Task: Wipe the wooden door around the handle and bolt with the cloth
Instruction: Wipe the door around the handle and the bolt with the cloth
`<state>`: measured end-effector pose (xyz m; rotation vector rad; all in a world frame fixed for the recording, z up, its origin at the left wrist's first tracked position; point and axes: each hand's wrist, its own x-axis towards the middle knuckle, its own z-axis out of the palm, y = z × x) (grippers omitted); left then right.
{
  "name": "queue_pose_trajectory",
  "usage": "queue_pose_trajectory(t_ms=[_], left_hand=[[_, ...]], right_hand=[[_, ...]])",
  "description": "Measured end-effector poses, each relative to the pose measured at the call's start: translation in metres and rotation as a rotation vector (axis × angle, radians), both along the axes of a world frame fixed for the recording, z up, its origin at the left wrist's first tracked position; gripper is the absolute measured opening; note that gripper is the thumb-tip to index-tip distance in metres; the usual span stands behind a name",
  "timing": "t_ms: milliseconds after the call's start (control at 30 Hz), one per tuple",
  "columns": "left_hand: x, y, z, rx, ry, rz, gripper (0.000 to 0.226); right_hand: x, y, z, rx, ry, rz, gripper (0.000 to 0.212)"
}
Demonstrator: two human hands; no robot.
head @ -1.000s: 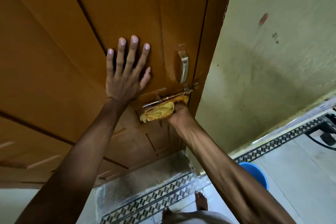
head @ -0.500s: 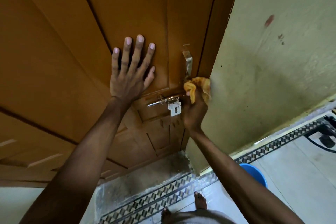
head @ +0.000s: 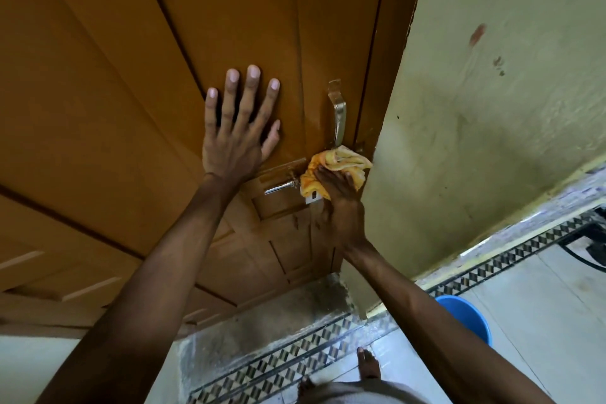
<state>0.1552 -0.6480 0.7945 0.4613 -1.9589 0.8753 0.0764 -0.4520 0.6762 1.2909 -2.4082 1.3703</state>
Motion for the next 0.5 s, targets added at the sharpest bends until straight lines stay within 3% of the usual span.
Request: queue_pose_trajectory(t_ms=[100,200,333,433,500], left_hand=[[0.000,0.001,0.000,0.021,-0.005,-0.015,0.062],[0.000,0.001,0.001,0.010,-0.004,-0.011,0.063],[0.000,0.000,-0.001,-0.015,-0.010,-0.003,0.061],[0.002,0.000,0.000,-0.004,-0.002,-0.008,0.061],[-0.001,0.001,0.001,0.009,-0.005,-0.020,0.061]], right_hand=[[0.004,0.001,0.001,0.009,-0.010,-0.077,0.062],[0.031,-0.016,-0.001,-0.076,-0.083,-0.088,0.050],[0.033,-0.017,-0.004,-0.114,-0.087,-0.001,0.045],[0.022,0.001,0.005,-0.048,-0.052,0.097,0.055],[0.011,0.012,0.008,0.000,-0.031,0.156,0.045]])
